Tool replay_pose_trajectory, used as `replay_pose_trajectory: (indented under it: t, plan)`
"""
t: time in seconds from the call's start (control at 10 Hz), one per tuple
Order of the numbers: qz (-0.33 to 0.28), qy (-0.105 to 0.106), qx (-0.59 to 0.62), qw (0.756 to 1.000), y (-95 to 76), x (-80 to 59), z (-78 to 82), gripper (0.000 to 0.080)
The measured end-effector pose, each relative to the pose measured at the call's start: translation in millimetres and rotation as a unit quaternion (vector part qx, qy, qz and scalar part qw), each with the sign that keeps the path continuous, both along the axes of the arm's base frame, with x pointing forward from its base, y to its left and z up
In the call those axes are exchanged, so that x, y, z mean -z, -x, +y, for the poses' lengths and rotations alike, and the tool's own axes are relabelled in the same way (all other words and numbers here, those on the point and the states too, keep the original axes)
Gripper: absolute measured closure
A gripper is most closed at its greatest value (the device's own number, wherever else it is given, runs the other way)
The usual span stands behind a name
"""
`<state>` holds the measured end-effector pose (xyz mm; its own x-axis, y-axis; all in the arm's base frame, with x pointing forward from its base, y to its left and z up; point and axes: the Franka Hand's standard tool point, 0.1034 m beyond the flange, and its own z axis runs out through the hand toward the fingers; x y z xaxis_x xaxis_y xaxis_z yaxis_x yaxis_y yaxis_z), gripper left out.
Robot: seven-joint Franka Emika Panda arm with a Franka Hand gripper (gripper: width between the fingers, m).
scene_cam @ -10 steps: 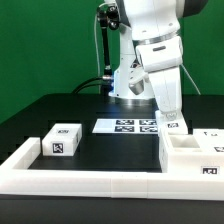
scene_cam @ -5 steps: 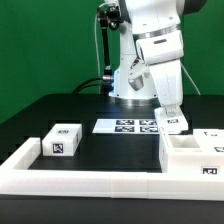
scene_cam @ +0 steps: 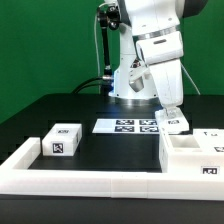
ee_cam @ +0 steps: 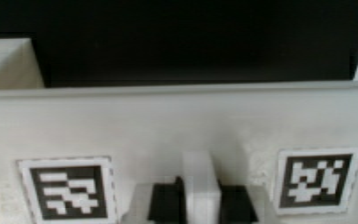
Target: Assemble cabinet
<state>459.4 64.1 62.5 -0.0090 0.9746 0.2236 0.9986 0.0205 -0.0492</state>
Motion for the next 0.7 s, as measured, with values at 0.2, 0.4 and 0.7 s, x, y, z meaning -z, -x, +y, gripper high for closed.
replay_pose_trajectory:
  t: [0.2, 0.4, 0.7]
  plan:
    - [0.000, -0.001, 0.002, 1.000, -1.2, -0.1, 2.0, 0.0737]
    - [0.000, -0.001, 0.004, 1.000, -3.0, -2.3, 6.6, 0.0736]
    - [0.000, -0.002, 0.006, 1.000, -3.2, -2.3, 7.8, 0.0736]
